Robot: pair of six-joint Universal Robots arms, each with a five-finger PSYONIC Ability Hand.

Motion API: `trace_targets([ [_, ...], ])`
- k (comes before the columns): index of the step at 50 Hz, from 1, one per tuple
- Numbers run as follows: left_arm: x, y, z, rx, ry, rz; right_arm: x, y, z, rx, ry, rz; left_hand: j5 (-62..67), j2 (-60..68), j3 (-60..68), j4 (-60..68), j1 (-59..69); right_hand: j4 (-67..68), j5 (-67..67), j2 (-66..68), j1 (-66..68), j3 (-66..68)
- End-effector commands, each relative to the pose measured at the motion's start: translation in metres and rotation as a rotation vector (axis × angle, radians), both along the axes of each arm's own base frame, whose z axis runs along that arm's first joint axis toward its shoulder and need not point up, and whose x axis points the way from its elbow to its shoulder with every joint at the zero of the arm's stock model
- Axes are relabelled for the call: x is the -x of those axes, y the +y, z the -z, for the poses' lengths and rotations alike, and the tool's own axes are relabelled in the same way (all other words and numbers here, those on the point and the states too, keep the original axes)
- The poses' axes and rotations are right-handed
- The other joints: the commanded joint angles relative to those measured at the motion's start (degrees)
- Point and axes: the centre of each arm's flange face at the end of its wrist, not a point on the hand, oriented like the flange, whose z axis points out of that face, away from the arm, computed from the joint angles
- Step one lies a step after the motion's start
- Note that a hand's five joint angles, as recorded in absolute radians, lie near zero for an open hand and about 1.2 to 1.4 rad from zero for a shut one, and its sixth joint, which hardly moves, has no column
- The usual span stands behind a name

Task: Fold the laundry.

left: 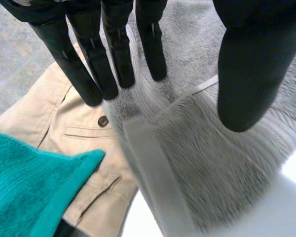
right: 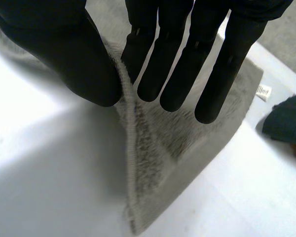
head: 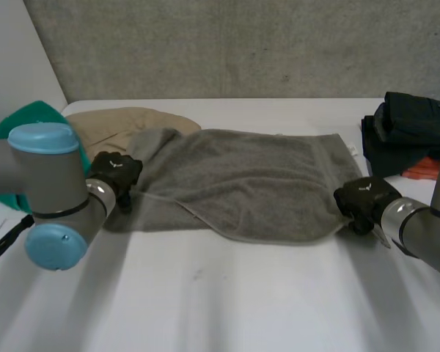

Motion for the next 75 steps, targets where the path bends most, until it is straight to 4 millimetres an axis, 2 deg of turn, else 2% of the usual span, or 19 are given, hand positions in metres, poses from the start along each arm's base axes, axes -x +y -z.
trace_targets([
  [1, -0.001, 0.016, -0.035, 0.031, -0.013, 0.017, 0.006, 0.003, -0.011, 0.033, -0.008, 0.017, -13.67, -14.19, -14.30, -13.80, -12.89, 11.61, 12.81, 12.86, 15.56, 12.34],
  [6, 0.000, 0.021, -0.054, 0.009, -0.005, 0.024, 0.008, 0.004, -0.015, 0.045, -0.016, 0.019, -12.85, -13.37, -13.47, -12.98, -12.07, 11.61, 12.81, 12.86, 15.56, 12.34],
  [13, 0.009, 0.006, -0.065, -0.021, 0.043, 0.031, 0.011, 0.003, -0.015, 0.051, -0.007, 0.017, -3.78, -4.30, -4.40, -3.91, -3.00, 11.61, 12.81, 12.86, 15.56, 12.34],
  [20, 0.016, -0.019, -0.040, -0.126, 0.017, 0.015, 0.017, -0.001, -0.019, 0.066, 0.008, 0.024, 8.84, 8.32, 8.22, 8.71, 9.62, 11.61, 12.81, 12.86, 15.56, 12.34],
  [26, 0.017, -0.029, -0.018, -0.189, -0.038, 0.021, 0.018, -0.001, -0.020, 0.065, 0.002, 0.009, 1.97, 1.45, 1.35, 1.84, 2.75, 11.61, 12.81, 12.86, 15.56, 12.34],
  [32, 0.017, -0.035, -0.001, -0.189, -0.114, 0.022, 0.015, 0.000, -0.018, 0.059, 0.005, -0.007, 2.47, 1.95, 1.84, 2.34, 3.24, 11.61, 12.81, 12.86, 15.56, 12.34],
  [40, 0.015, -0.042, 0.008, -0.155, -0.163, 0.017, 0.016, -0.001, -0.018, 0.062, 0.011, -0.009, 3.47, 2.95, 2.84, 3.33, 4.24, 11.61, 12.81, 12.86, 15.56, 12.34],
  [42, 0.016, -0.042, 0.009, -0.148, -0.158, 0.018, 0.016, -0.001, -0.018, 0.062, 0.011, -0.008, 11.82, 11.30, 11.20, 11.69, 12.60, 11.61, 12.81, 12.86, 15.56, 12.34],
  [43, 0.016, -0.042, 0.008, -0.146, -0.154, 0.019, 0.016, -0.001, -0.018, 0.064, 0.011, -0.008, 20.87, 20.35, 20.25, 20.74, 21.65, 11.61, 12.81, 12.86, 15.56, 12.34],
  [44, 0.016, -0.042, 0.007, -0.140, -0.154, 0.021, 0.017, -0.002, -0.018, 0.064, 0.012, -0.005, 41.95, 41.43, 41.32, 41.82, 42.72, 11.61, 12.81, 12.86, 15.56, 12.34],
  [45, 0.016, -0.041, 0.005, -0.138, -0.154, 0.021, 0.017, -0.002, -0.019, 0.065, 0.011, -0.005, 46.80, 46.28, 46.18, 46.67, 47.58, 11.61, 12.81, 12.86, 15.56, 12.34],
  [57, 0.008, -0.038, -0.007, -0.117, -0.148, 0.006, 0.020, 0.000, -0.035, 0.042, 0.018, -0.006, 46.85, 46.33, 46.23, 46.72, 47.63, 11.61, 12.81, 12.86, 15.56, 12.34],
  [62, -0.005, -0.012, -0.030, -0.181, -0.158, 0.001, 0.028, 0.012, -0.055, -0.007, 0.083, -0.034, 46.85, 46.33, 46.23, 46.72, 47.63, 11.61, 12.81, 12.86, 15.56, 12.34],
  [65, -0.015, 0.019, -0.042, -0.245, -0.184, 0.026, 0.041, 0.027, -0.070, -0.070, 0.173, -0.080, 46.85, 46.33, 46.23, 46.72, 47.63, 11.61, 12.81, 12.86, 15.56, 12.34],
  [66, -0.019, 0.039, -0.045, -0.287, -0.208, 0.050, 0.044, 0.032, -0.073, -0.098, 0.199, -0.098, 46.85, 46.33, 46.23, 46.72, 47.63, 11.61, 12.81, 12.86, 15.56, 12.34],
  [69, -0.027, 0.071, -0.041, -0.371, -0.275, 0.107, 0.058, 0.052, -0.079, -0.234, 0.314, -0.183, 46.85, 46.33, 46.23, 46.72, 47.63, 11.61, 12.81, 12.86, 15.56, 12.34],
  [70, -0.031, 0.092, -0.037, -0.419, -0.333, 0.154, 0.061, 0.057, -0.080, -0.268, 0.342, -0.212, 46.85, 46.33, 46.23, 46.72, 47.63, 11.61, 12.81, 12.86, 15.56, 12.34],
  [72, -0.036, 0.108, -0.033, -0.455, -0.385, 0.204, 0.069, 0.069, -0.080, -0.361, 0.399, -0.297, 46.85, 46.33, 46.23, 46.72, 47.63, 11.61, 12.81, 12.86, 15.56, 12.34],
  [75, -0.047, 0.125, -0.020, -0.508, -0.474, 0.262, 0.071, 0.071, -0.073, -0.368, 0.453, -0.381, 46.85, 46.33, 46.23, 46.72, 47.63, 11.61, 12.81, 12.86, 15.56, 12.34],
])
